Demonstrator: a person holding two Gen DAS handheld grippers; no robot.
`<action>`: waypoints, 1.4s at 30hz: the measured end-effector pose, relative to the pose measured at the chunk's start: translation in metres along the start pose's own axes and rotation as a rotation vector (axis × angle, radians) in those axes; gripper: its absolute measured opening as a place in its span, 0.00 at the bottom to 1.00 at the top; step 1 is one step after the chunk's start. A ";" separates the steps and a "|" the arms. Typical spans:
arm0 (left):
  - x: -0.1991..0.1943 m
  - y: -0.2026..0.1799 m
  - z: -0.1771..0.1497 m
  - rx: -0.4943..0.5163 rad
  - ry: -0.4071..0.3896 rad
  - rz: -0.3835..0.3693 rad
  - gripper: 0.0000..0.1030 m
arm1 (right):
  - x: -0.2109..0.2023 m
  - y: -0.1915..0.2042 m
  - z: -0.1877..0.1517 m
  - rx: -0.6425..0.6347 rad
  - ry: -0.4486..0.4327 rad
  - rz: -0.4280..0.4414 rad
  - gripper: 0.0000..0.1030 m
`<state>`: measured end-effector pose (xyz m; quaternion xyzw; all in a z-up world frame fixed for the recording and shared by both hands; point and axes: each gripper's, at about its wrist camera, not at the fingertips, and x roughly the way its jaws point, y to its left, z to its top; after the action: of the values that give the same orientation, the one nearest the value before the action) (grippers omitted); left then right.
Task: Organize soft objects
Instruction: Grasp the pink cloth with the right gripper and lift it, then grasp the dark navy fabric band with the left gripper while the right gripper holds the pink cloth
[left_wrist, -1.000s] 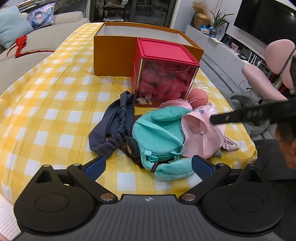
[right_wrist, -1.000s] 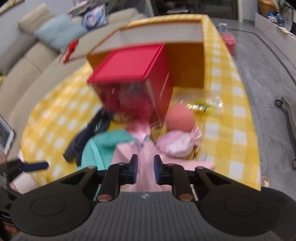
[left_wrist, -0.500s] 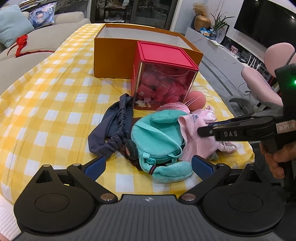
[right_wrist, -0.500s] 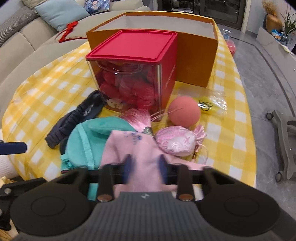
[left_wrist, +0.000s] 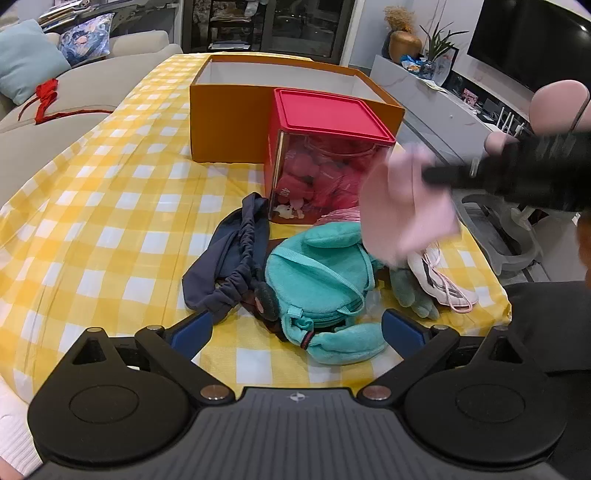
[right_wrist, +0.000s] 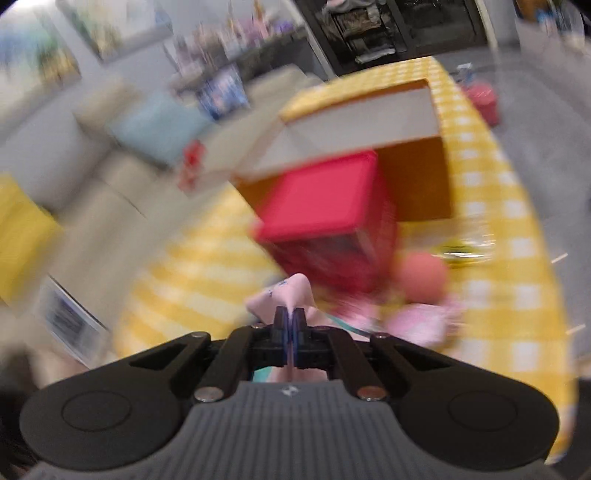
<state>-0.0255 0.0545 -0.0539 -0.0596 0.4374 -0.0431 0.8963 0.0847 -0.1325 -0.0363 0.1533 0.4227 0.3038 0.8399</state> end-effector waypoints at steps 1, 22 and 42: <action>0.000 -0.001 0.000 0.002 0.000 -0.001 1.00 | -0.004 -0.003 0.002 0.051 -0.025 0.064 0.00; 0.029 0.047 0.011 -0.145 -0.052 -0.015 1.00 | 0.019 -0.017 -0.009 -0.069 0.037 -0.131 0.00; 0.103 0.061 0.042 -0.165 -0.039 0.124 1.00 | 0.016 -0.016 -0.009 -0.053 0.023 -0.071 0.00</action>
<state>0.0725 0.1042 -0.1172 -0.1066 0.4246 0.0499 0.8977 0.0908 -0.1351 -0.0598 0.1124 0.4293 0.2867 0.8491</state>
